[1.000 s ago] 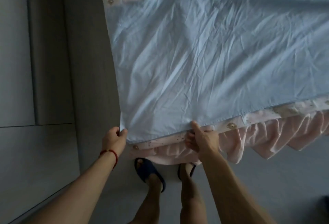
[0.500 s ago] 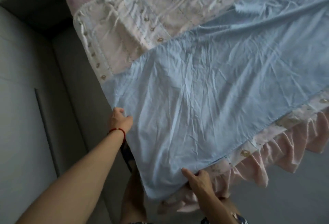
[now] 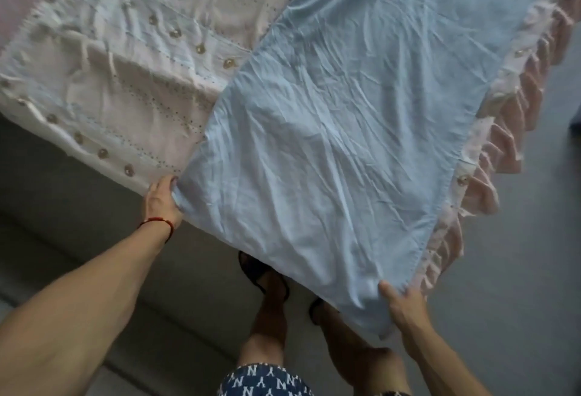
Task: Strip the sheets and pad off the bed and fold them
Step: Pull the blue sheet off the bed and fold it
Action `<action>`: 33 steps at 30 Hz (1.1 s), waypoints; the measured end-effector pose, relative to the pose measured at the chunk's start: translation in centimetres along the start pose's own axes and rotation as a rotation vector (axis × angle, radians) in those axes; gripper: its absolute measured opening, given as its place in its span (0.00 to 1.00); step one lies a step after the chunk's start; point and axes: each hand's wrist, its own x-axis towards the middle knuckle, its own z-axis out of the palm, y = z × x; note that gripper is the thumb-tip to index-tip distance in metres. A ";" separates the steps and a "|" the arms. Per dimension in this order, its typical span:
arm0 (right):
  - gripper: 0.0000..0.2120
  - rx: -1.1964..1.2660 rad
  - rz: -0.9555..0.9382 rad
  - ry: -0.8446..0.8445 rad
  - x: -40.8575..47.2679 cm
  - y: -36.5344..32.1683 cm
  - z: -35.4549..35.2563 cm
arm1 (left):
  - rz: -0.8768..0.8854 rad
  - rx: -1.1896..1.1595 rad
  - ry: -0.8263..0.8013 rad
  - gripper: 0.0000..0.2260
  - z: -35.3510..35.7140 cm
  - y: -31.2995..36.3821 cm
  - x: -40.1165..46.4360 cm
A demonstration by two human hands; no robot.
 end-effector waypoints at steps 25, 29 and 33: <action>0.13 0.097 -0.232 0.381 -15.7 -3.5 -9.9 | 0.672 0.116 0.110 0.08 -21.9 0.4 -8.2; 0.12 0.043 -0.178 0.354 -17.9 -4.3 -10.1 | 0.677 0.073 0.054 0.19 -22.3 0.5 -7.4; 0.19 0.016 -0.129 0.442 -20.0 -5.6 -9.2 | 0.784 -0.007 -0.019 0.15 -23.0 0.3 -5.0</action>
